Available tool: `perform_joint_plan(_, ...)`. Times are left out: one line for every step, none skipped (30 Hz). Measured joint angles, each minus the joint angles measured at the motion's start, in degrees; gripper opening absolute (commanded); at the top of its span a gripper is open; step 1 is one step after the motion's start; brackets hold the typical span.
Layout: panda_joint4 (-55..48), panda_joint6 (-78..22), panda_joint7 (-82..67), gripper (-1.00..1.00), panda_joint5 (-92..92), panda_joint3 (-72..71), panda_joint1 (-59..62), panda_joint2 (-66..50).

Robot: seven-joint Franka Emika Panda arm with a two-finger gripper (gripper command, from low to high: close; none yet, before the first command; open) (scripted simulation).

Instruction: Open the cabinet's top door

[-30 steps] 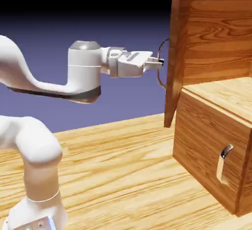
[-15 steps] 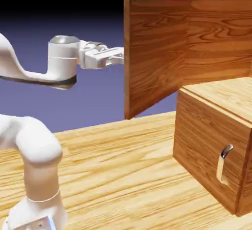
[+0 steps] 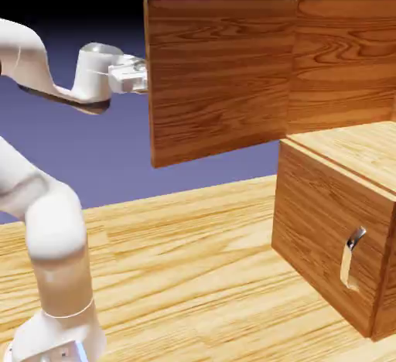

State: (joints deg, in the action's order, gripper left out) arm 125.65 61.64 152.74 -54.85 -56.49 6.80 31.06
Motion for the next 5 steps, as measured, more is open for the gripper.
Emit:
perform_joint_plan(-1.72,-1.83,0.54,-1.00,0.30,-2.07,1.73,-1.38)
perform_joint_plan(-3.38,-3.60,1.07,-1.00,0.54,-4.15,3.47,-2.73)
perform_joint_plan(-4.95,-5.25,1.58,-1.00,0.74,-6.22,5.24,-3.97)
perform_joint_plan(-6.37,-6.70,2.03,-1.00,0.90,-8.30,7.06,-5.04)
perform_joint_plan(-7.71,-8.02,2.43,-1.00,1.04,-10.37,8.92,-5.99)
